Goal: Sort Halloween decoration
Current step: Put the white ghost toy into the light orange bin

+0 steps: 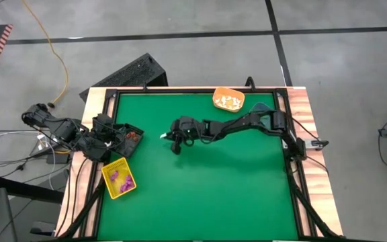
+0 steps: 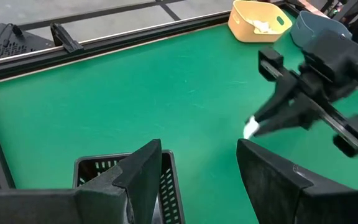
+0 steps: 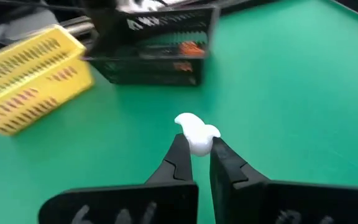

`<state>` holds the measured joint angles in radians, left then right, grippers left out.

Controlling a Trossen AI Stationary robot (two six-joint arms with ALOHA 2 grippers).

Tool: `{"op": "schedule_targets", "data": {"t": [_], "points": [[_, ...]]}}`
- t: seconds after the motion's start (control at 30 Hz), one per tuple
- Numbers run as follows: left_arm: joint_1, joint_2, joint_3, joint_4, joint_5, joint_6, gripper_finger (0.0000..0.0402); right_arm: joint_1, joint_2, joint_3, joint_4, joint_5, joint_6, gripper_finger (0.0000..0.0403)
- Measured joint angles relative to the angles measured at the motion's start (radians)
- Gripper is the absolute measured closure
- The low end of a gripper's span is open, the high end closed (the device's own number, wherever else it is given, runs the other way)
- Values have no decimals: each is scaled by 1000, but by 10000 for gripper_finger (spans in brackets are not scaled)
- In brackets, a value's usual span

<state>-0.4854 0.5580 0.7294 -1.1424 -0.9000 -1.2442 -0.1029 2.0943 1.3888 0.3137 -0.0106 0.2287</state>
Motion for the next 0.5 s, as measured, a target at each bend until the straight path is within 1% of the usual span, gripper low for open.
{"op": "schedule_targets", "data": {"t": [0.07,0.13,0.5], "points": [[0,0,0,0,0,0,202,-20,-9,0,-34,6,0,383],[0,0,0,0,-1,-1,202,-30,-13,0,-58,38,6,383],[0,0,0,-1,-8,-1,202,-122,-129,1,-346,148,-69,383]]}}
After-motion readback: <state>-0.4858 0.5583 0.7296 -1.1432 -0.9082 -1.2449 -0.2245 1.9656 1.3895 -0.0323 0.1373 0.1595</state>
